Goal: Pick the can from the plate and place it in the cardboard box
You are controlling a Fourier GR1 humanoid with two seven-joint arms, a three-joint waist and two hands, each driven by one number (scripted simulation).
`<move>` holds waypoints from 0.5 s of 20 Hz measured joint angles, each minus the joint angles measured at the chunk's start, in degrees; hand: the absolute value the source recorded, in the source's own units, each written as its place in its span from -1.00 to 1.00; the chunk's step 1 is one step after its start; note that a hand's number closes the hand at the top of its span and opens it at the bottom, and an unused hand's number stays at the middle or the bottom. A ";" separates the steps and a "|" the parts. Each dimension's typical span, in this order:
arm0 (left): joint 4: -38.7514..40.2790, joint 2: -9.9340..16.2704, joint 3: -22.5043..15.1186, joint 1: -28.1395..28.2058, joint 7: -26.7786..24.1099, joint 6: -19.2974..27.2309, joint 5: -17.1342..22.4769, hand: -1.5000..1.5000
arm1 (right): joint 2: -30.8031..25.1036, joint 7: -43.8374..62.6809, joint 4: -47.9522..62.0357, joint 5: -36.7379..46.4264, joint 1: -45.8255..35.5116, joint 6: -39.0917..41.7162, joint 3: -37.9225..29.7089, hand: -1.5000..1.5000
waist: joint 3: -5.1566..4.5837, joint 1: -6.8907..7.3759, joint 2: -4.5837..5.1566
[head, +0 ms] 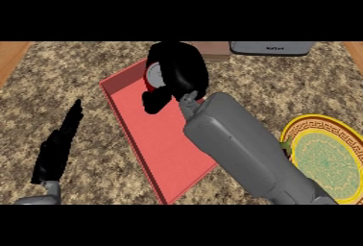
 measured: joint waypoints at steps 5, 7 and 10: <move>0.94 -0.38 -0.16 -0.78 -0.34 0.33 -0.88 0.00 | 0.00 -1.14 10.96 -6.72 -3.28 -7.98 3.47 -1.00 | 0.00 0.38 0.13; 1.64 -0.18 0.18 -1.05 -0.63 0.18 -0.95 0.00 | 0.00 -3.38 14.97 -9.22 -3.93 -10.79 4.82 -1.00 | 0.00 0.46 0.17; 3.26 -0.72 0.04 -1.58 -1.69 0.36 -1.31 0.00 | 0.00 -6.08 18.97 -13.38 -5.67 -14.78 6.02 -1.00 | 0.01 0.56 0.24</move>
